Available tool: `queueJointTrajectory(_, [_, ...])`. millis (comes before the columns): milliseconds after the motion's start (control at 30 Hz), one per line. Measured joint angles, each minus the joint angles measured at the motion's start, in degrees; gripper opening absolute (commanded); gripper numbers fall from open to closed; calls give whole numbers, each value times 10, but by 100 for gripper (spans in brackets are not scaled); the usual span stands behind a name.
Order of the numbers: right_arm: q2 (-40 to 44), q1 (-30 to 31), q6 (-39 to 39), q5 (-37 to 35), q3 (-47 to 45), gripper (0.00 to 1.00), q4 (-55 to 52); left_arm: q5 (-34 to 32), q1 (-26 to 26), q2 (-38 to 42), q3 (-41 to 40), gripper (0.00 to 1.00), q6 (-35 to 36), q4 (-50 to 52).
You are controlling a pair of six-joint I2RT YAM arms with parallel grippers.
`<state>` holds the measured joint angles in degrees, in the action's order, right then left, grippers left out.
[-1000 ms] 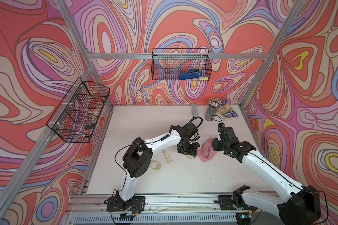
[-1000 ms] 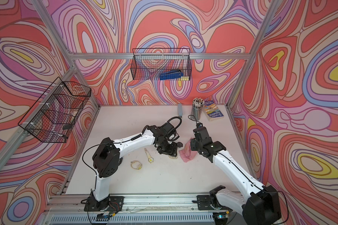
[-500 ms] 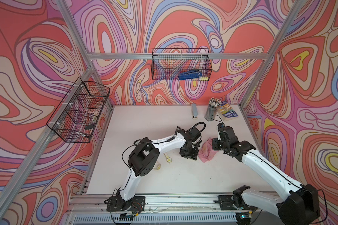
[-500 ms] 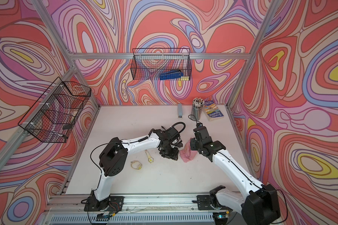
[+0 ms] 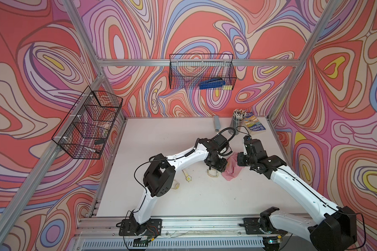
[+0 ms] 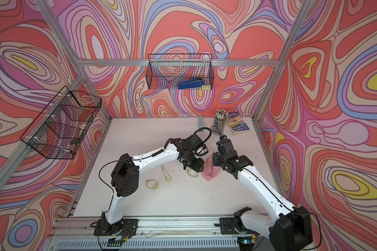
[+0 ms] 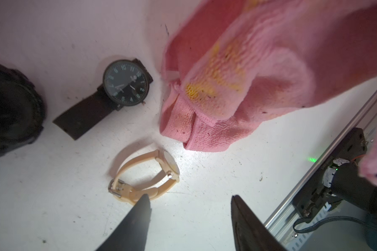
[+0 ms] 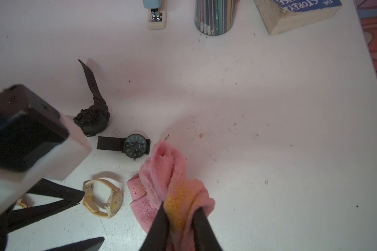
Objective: Wipe the watch dial
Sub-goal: Adjust the watch at the center of the board.
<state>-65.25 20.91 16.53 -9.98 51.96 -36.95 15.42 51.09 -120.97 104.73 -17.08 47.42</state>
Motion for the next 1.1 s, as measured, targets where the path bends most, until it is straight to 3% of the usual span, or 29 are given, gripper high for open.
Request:
queueJointTrajectory(167, [-3, -1, -2, -1, 3, 20, -8, 22, -28, -9, 7, 61, -30, 17])
queueJointTrajectory(400, [-10, -3, -3, -11, 3, 20, -6, 49, -44, -41, 44, 59, -180, 64])
queueJointTrajectory(800, [-14, -11, 1, -11, -14, 20, 27, 73, -39, -41, -40, 46, -420, 28])
queueJointTrajectory(1100, [-1, -11, -2, 0, -43, 20, 51, 49, -35, -53, 2, 48, -486, 23])
